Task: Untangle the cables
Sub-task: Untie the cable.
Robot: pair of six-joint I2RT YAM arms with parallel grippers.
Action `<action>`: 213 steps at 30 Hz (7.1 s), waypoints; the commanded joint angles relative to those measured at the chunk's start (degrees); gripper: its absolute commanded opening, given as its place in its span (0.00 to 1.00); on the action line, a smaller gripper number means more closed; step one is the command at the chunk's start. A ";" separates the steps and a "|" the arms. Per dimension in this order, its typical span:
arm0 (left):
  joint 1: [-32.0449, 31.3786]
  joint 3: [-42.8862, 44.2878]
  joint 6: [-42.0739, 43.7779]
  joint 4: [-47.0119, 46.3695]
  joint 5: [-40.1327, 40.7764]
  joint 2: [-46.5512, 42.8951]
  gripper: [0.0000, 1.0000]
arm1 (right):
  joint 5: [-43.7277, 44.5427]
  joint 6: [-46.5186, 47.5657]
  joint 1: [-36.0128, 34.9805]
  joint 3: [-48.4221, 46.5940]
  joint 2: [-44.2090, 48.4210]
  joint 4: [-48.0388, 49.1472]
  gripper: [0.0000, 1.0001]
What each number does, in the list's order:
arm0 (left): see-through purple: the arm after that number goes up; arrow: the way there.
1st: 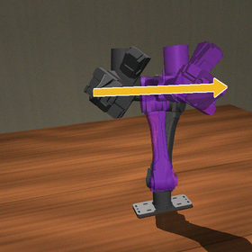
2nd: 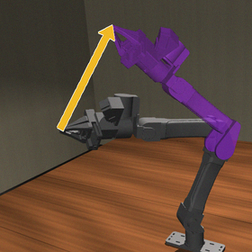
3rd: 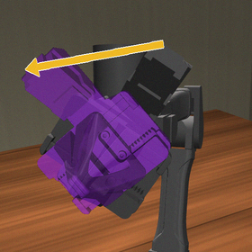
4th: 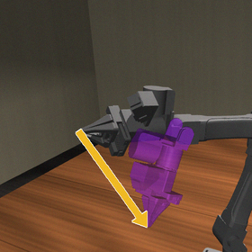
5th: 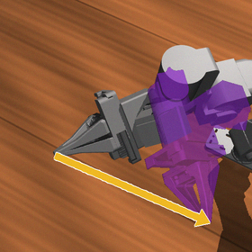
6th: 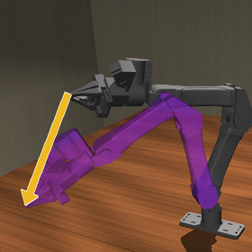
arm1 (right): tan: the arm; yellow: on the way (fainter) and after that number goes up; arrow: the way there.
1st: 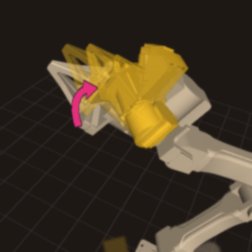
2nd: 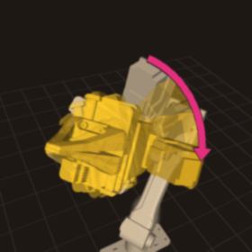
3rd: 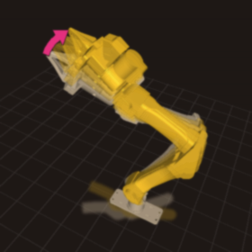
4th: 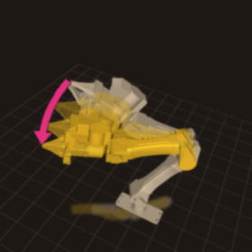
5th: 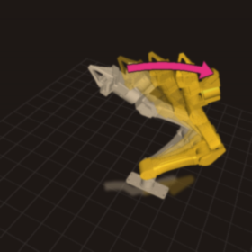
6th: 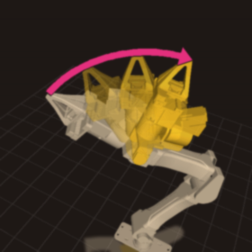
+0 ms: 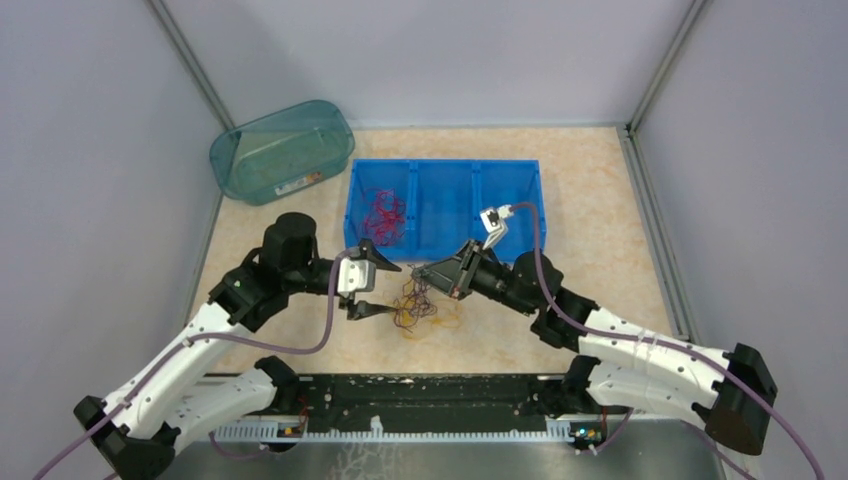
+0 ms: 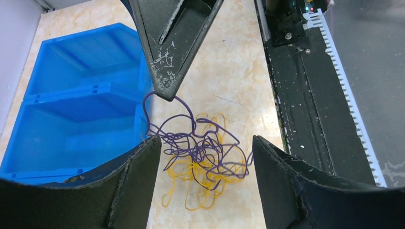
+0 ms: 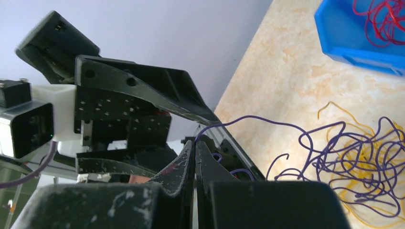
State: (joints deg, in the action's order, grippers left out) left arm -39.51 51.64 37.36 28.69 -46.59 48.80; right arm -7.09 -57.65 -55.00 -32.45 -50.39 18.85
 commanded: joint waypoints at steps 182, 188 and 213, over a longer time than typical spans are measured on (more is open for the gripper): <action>-0.20 50.86 13.15 -23.31 18.89 9.17 0.00 | 41.27 20.77 -13.07 7.28 22.32 -22.90 0.00; -0.21 49.42 21.32 -31.42 27.56 9.32 0.00 | 41.53 18.62 -13.03 8.51 26.08 -25.72 0.00; -0.17 60.80 35.63 -51.18 32.47 17.29 0.00 | 38.46 16.48 -13.11 9.02 23.65 -27.93 0.00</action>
State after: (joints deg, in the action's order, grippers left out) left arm -39.51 110.04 74.37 -22.96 -13.45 65.63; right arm 32.47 -40.77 -67.64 -23.20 -26.44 -10.17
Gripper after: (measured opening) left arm 0.014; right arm 0.010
